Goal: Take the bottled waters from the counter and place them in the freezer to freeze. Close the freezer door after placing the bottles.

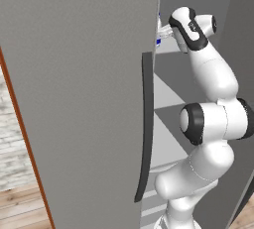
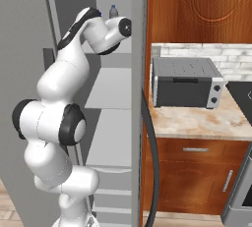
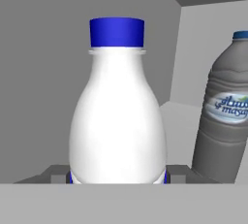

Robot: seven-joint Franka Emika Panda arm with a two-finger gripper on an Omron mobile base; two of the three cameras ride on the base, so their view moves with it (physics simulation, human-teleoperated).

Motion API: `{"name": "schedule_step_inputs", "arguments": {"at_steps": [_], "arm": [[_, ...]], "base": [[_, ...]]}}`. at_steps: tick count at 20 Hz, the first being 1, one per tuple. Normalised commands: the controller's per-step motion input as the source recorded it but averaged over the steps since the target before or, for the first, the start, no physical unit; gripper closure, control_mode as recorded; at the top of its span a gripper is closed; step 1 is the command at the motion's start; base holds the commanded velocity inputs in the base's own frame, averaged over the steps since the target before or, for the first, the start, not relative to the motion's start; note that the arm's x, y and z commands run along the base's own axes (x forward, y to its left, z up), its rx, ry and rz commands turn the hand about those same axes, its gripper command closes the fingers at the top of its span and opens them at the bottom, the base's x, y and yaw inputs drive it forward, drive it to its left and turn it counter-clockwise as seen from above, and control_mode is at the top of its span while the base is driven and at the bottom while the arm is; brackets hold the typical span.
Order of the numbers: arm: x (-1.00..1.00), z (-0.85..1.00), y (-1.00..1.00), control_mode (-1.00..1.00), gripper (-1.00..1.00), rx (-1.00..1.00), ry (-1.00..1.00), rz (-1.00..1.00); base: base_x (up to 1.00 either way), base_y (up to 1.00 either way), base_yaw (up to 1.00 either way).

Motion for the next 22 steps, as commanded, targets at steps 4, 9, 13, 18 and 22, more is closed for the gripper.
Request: {"name": "schedule_step_inputs", "arguments": {"at_steps": [4,9,13,18,22], "arm": [[0.0,0.0,0.0,-1.0,1.0,0.0,0.0,0.0],[0.0,-0.01,0.0,-1.0,-1.0,0.0,0.0,0.0],[0.0,0.0,0.0,-1.0,-1.0,0.0,0.0,0.0],[0.0,0.0,0.0,-1.0,-1.0,0.0,0.0,0.0],[0.0,0.01,0.0,-1.0,-1.0,0.0,0.0,0.0]], "base": [[0.0,0.0,0.0],[0.0,0.0,0.0],[0.0,0.0,0.0],[0.0,0.0,0.0],[0.0,0.0,0.0]]}}
